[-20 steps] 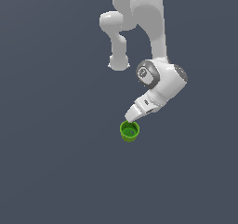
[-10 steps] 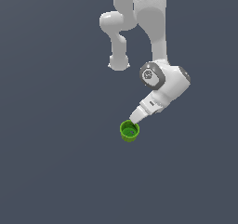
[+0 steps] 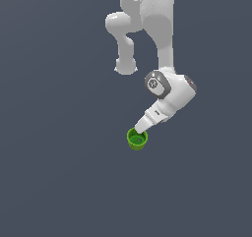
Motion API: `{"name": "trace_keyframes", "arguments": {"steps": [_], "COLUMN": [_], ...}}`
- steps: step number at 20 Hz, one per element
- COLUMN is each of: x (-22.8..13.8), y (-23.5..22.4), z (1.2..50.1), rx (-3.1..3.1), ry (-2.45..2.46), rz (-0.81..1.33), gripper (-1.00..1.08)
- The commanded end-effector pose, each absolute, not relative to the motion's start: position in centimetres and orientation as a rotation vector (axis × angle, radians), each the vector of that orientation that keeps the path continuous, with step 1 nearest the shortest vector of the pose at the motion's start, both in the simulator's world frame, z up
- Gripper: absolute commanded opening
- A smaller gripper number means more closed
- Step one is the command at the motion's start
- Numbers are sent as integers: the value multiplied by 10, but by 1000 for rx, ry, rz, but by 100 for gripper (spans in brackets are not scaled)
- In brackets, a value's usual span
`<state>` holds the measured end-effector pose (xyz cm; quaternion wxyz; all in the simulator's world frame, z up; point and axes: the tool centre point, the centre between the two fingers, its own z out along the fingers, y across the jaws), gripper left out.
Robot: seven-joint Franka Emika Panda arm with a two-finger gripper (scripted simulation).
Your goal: Pick up the object and move it to a goal position.
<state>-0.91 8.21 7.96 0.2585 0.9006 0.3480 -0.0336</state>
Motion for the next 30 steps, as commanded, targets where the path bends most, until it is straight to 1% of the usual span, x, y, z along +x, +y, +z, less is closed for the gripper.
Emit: {"name": "trace_keyframes", "arguments": {"steps": [1,3,4,13,19,24,30], "x": [-8,-8,-8,-8,-6,-1,9], "y": [78,78,78,78,82,95,122], "z": [73,72,72,72,81,100,139], "rx": [2440,2440,2440,2440,2440,2442,2444], "ry": [944,945,945,945,943,945,947], "rz": [-91,-91,-91,-91,-87,-88,-89], "gripper": [28,28,-100,-100,-100,-100,-100]}}
